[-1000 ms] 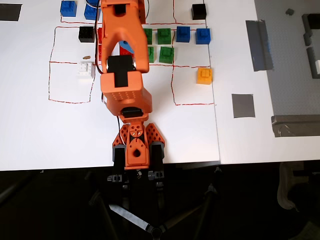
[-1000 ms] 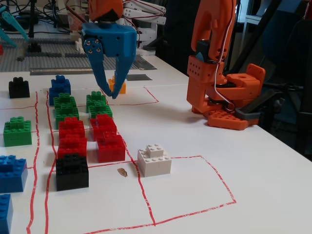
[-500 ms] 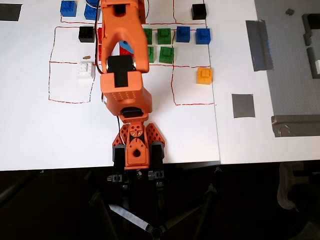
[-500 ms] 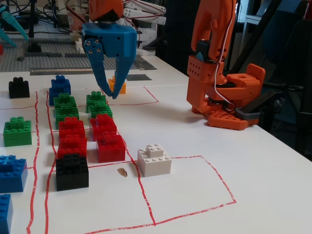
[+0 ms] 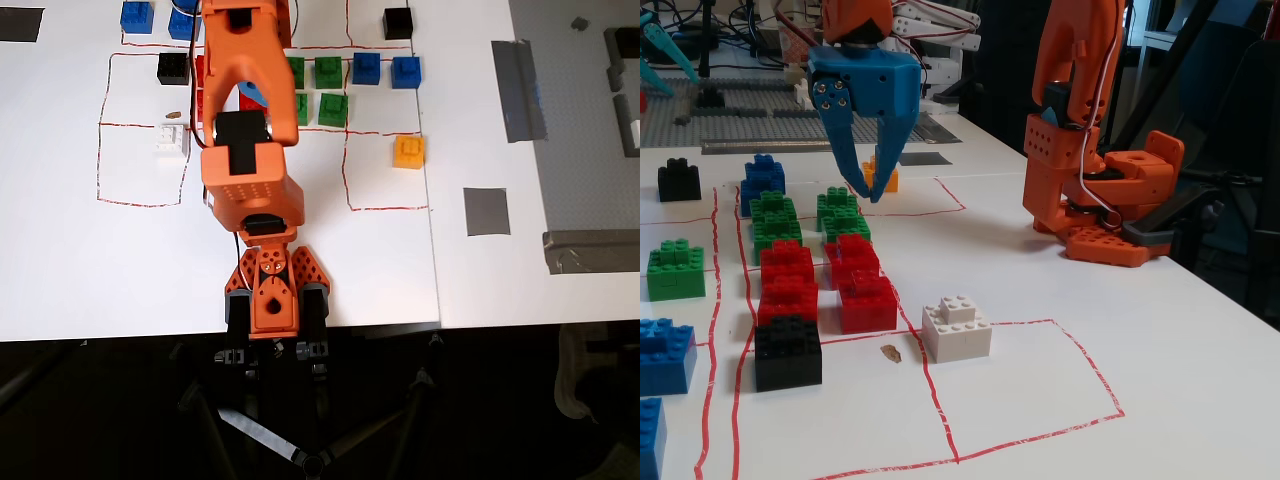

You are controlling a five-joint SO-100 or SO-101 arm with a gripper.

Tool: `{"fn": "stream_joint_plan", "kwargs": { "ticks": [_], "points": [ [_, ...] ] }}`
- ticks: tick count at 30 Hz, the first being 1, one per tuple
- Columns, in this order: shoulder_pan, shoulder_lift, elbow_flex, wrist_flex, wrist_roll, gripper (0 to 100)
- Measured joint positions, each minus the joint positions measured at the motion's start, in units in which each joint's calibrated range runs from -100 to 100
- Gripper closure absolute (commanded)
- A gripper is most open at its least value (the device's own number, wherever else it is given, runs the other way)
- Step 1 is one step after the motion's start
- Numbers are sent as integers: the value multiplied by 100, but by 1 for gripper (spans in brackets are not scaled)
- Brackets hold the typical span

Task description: Grab the block and put it in the grey marker

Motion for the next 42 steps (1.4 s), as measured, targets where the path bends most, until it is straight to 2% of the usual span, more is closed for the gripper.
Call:
{"fn": "stream_joint_plan", "kwargs": {
  "ticks": [8, 13, 23, 28, 32, 37, 42],
  "points": [
    [53, 0, -18, 120, 278, 100],
    [699, -157, -18, 216, 454, 100],
    [2353, -670, -27, 336, 1353, 100],
    [2627, -670, -27, 336, 1455, 100],
    [2689, -479, -827, 296, 1451, 99],
    [2689, 87, -1169, 120, 1377, 93],
    [2689, 357, -1169, 40, 1309, 79]
  ]
}}
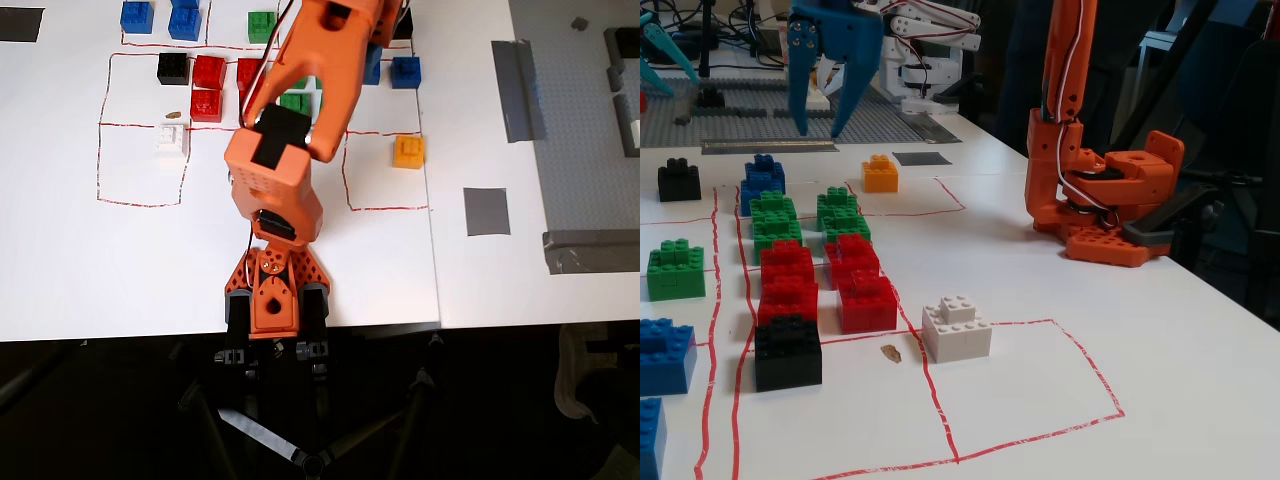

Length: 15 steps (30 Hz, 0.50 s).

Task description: Grab the block and put it in the grey marker

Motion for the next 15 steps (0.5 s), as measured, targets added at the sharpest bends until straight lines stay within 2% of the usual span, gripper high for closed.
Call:
{"fn": "stream_joint_plan", "kwargs": {
  "ticks": [4, 15],
  "points": [
    [0, 340, -9, -88, 0, 74],
    [-9, 1097, -818, -304, 0, 71]
  ]
}}
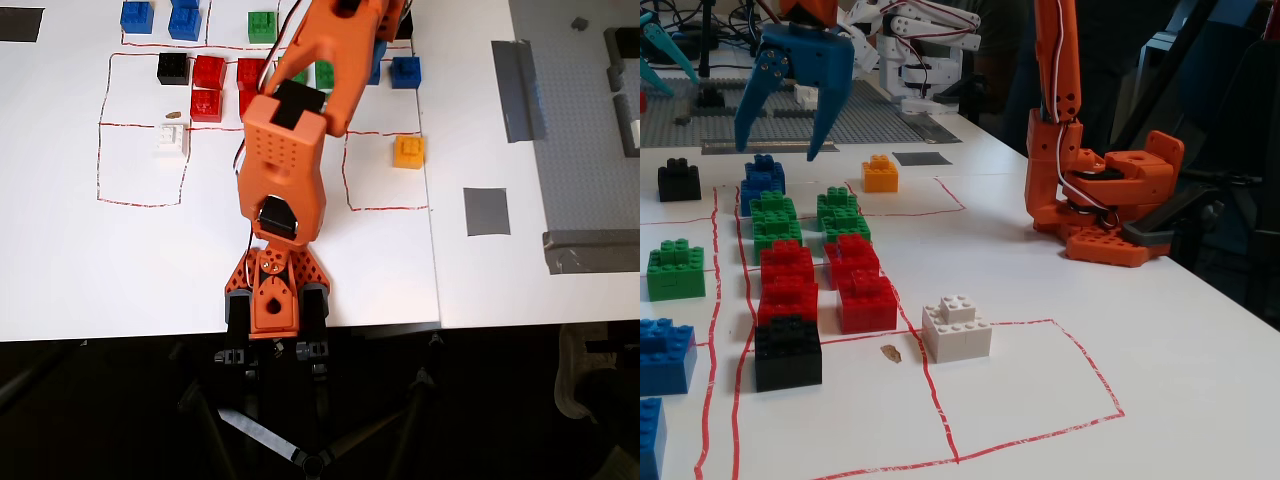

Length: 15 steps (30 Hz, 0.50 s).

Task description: Grab the block and put it in the grey marker

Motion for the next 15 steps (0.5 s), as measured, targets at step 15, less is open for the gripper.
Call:
{"fn": "stream_joint_plan", "kwargs": {
  "ticks": [15],
  "points": [
    [-106, 601, -369, -144, 5, 69]
  ]
}}
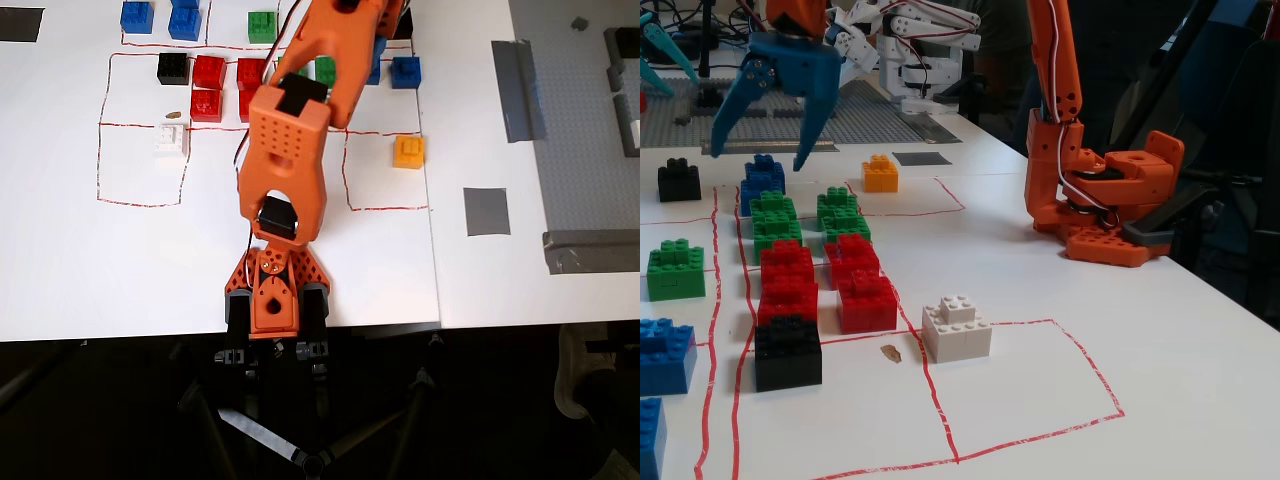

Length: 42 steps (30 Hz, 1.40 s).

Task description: Grab the block and put it in the grey marker

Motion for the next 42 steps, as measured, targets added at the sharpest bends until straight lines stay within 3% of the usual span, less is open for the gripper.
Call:
{"fn": "stream_joint_plan", "kwargs": {
  "ticks": [27, 42],
  "points": [
    [-44, 653, 0, -625, 249, 74],
    [-35, 644, 495, -1177, 552, 97]
  ]
}}
